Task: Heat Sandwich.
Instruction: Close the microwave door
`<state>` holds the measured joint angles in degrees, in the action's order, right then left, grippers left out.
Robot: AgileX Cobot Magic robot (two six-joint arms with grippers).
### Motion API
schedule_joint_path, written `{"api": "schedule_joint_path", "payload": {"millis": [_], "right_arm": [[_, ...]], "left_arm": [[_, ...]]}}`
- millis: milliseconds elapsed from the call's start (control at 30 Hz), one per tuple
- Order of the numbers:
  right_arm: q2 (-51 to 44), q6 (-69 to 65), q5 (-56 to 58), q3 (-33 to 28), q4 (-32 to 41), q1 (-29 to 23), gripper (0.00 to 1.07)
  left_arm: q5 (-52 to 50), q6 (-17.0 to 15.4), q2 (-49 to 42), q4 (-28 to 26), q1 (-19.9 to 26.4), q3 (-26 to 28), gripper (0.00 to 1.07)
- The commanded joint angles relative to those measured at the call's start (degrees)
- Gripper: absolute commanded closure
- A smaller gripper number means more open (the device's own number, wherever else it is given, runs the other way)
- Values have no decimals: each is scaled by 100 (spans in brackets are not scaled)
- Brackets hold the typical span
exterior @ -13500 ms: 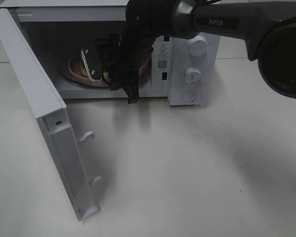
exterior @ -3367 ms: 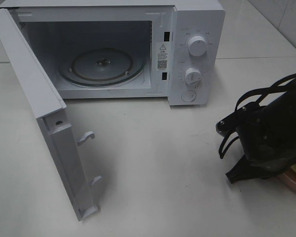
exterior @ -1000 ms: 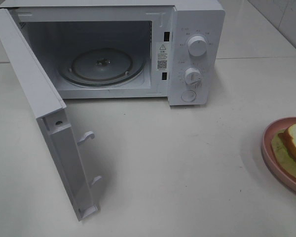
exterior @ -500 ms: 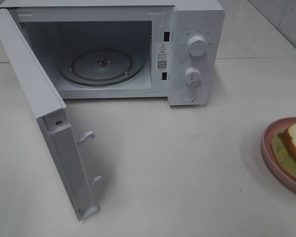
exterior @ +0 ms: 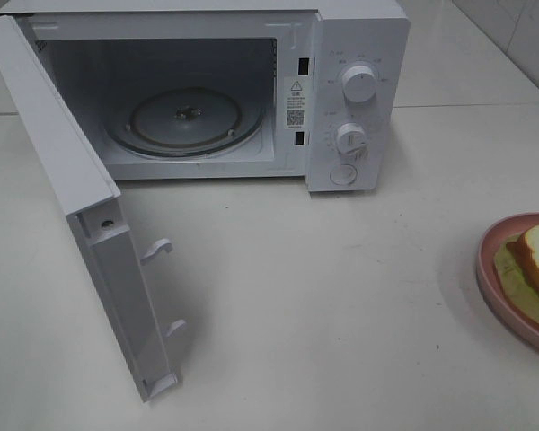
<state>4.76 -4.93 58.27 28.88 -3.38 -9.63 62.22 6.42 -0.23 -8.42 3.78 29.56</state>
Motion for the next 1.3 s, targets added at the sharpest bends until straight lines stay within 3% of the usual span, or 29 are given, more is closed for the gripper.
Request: {"api": "schedule_joint_path", "payload": {"millis": [33,300,1300], "right_arm": [[-143,69,-132,-29,92,195,31],[-653,126,-132,-29,92,567,31],[-653,344,-132,-29,246,579,31]], "left_arm": [[-52,0,-97,0,23,6,9],[-52,0,-97,0,23,6,9],[-52,6,-92,0,23,6,9]]}}
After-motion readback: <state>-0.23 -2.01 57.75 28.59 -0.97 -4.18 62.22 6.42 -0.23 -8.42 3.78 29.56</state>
